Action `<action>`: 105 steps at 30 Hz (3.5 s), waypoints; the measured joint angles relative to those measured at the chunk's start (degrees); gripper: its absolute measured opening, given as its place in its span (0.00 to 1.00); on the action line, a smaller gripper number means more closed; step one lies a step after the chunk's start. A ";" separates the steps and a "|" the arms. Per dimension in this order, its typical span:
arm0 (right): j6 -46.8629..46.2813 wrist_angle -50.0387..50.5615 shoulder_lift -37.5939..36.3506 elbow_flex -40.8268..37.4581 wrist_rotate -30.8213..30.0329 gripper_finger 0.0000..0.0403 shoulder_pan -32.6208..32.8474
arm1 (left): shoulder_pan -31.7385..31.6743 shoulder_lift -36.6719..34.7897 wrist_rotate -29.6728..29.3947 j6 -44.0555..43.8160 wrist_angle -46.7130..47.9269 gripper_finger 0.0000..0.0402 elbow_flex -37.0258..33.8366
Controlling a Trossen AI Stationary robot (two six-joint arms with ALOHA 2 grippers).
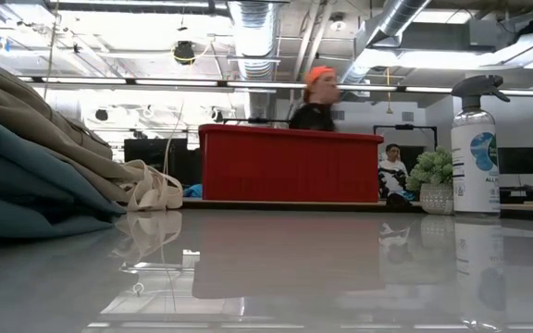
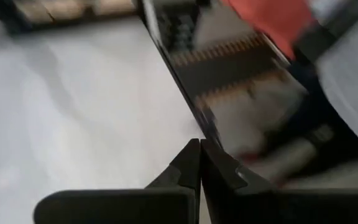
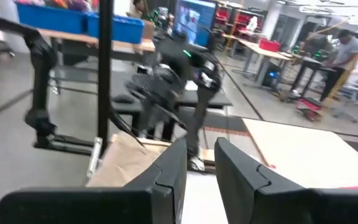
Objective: Fold Laundry from Bin
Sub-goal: Stack the brown shorts on top of the white shirt, then move the red organizer bin to the bottom edge of the other table
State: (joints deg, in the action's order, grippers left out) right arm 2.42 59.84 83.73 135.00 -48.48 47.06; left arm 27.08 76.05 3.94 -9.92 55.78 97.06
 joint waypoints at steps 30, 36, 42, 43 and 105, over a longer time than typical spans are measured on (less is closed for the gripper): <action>-26.20 7.30 -35.92 -40.96 -8.18 0.10 5.45 | 2.87 -38.51 -21.19 -4.35 -36.80 0.00 -32.84; -10.95 -25.25 -46.73 -62.82 -6.86 0.04 5.36 | 0.45 -43.58 -19.96 -10.45 -40.97 0.00 -40.80; -2.13 -49.87 -52.75 -79.55 -2.89 0.09 5.29 | 0.41 -43.91 -18.09 -18.49 -35.20 0.00 -44.23; -2.20 -51.38 -52.97 -81.45 -3.40 0.10 5.07 | 0.41 -43.43 -18.19 -20.13 -32.98 0.00 -44.76; -11.34 -56.07 -52.19 -89.90 -8.75 0.09 3.23 | 45.08 -31.75 -53.71 -77.87 -47.91 0.00 -64.81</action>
State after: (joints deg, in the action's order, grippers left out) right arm -8.93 3.77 31.55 45.10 -57.23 50.29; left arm 72.16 44.30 -49.77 -87.80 7.87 32.25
